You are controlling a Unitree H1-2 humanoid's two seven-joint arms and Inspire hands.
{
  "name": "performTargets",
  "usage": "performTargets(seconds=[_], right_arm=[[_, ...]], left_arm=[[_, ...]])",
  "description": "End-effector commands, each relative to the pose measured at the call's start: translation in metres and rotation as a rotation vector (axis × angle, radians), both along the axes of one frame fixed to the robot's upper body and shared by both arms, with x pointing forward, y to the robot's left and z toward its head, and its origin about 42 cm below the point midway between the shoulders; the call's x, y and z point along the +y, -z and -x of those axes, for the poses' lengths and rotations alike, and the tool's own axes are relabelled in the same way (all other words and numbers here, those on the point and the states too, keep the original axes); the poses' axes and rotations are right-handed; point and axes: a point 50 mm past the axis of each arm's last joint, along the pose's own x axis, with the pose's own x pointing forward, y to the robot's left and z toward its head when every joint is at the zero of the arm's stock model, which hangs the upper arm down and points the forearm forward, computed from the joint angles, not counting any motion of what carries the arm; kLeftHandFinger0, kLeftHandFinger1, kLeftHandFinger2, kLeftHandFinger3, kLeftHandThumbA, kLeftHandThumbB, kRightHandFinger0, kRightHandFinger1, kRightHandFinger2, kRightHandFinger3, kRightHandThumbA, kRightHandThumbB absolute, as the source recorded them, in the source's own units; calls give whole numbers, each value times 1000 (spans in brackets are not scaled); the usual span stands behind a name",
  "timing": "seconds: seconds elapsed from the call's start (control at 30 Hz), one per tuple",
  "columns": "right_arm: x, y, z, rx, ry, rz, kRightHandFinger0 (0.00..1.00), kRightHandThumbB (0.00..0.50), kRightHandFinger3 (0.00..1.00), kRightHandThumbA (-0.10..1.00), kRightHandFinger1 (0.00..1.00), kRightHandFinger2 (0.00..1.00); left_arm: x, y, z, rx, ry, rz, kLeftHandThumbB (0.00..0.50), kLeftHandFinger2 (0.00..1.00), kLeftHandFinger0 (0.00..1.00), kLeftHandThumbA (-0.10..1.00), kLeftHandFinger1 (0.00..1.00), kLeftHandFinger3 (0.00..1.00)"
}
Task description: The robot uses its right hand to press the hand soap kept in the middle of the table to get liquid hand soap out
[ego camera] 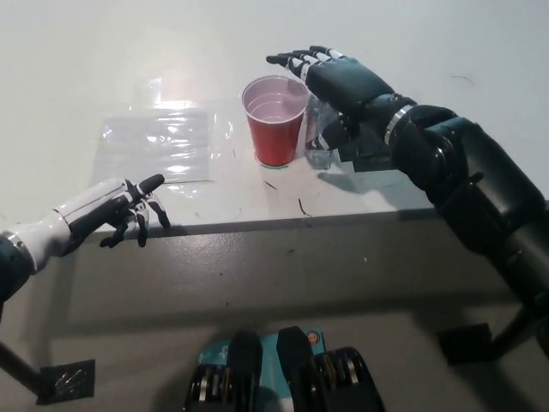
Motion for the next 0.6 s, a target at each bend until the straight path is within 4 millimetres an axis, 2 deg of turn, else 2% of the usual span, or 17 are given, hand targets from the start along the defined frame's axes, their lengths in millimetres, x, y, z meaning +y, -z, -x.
performTargets(seconds=[0.0,0.1,0.2,0.33,0.4,0.47,0.57], right_arm=[[-6,55,13,197,15,0,1000,420,1000,1000,1000,1000],[-2,66,17,217,17,-22,1000,438,1000,1000,1000,1000],[2,73,21,240,12,-31,1000,453,1000,1000,1000,1000],[9,79,26,238,0,-26,1000,430,1000,1000,1000,1000],[9,82,26,237,28,33,1000,471,1000,1000,1000,1000],[6,83,24,201,52,116,1000,487,1000,1000,1000,1000],[0,83,23,168,72,183,1000,500,1000,1000,1000,1000]], left_arm=[[7,-27,-3,-69,32,-38,368,248,70,1000,87,553],[6,-29,-4,-74,33,-48,374,276,86,1000,105,588],[3,-30,-7,-89,34,-65,377,267,75,1000,93,571],[2,-31,-7,-79,36,-45,378,241,41,1000,70,550],[3,-30,-6,-84,37,-49,361,246,37,1000,75,546],[3,-32,-5,-81,30,-45,379,241,37,1000,74,548],[4,-34,-6,-78,35,-38,378,246,29,1000,71,550]])
